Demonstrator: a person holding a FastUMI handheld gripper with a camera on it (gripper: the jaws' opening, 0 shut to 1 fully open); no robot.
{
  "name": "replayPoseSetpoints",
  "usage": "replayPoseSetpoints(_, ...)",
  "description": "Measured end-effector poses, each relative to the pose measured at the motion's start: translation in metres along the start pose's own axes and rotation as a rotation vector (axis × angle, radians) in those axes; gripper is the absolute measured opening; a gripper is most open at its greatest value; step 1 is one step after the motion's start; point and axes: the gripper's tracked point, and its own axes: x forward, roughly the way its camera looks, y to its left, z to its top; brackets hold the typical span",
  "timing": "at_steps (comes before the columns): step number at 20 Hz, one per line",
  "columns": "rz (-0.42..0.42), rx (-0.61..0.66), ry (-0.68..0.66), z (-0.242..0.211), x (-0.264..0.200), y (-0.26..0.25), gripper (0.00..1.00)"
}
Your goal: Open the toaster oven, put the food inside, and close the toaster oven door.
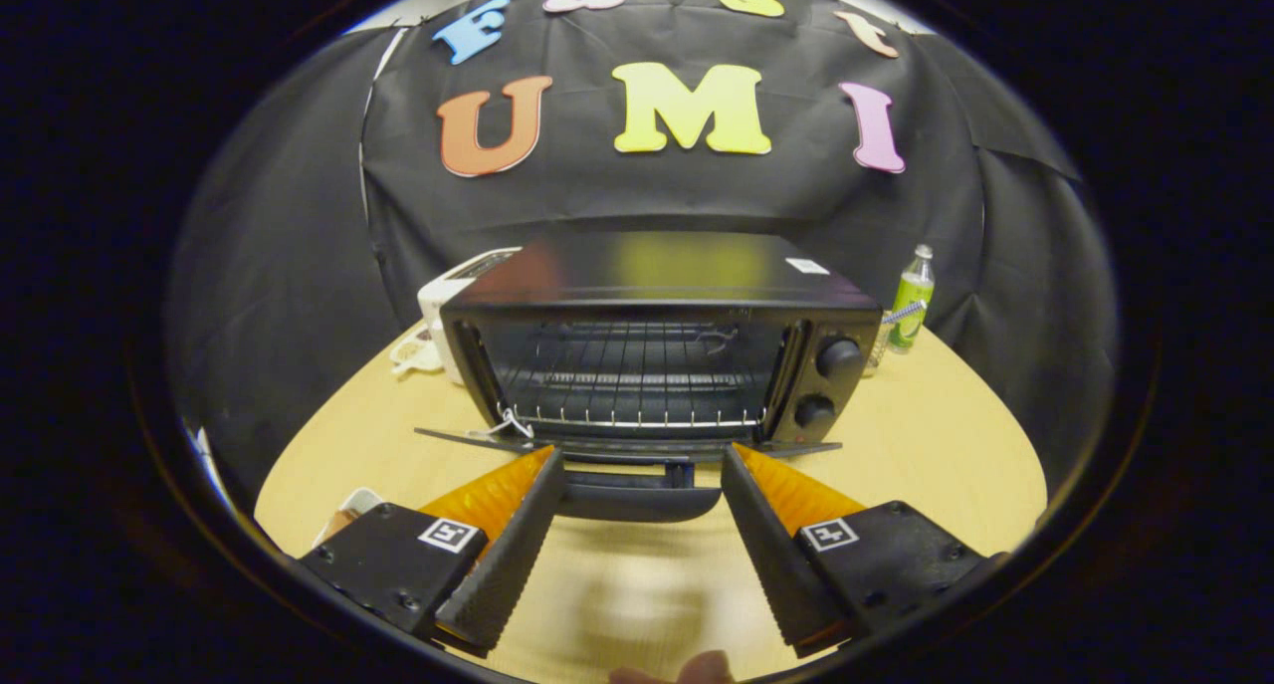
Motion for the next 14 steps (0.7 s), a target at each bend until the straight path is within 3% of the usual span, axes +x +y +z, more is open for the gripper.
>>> replayPoseSetpoints(6,0.034,0.010,0.198,-0.061,-0.014,-0.005,1.00)
replayPoseSetpoints(14,0.157,-0.022,0.122,0.014,-0.092,-0.014,1.00)
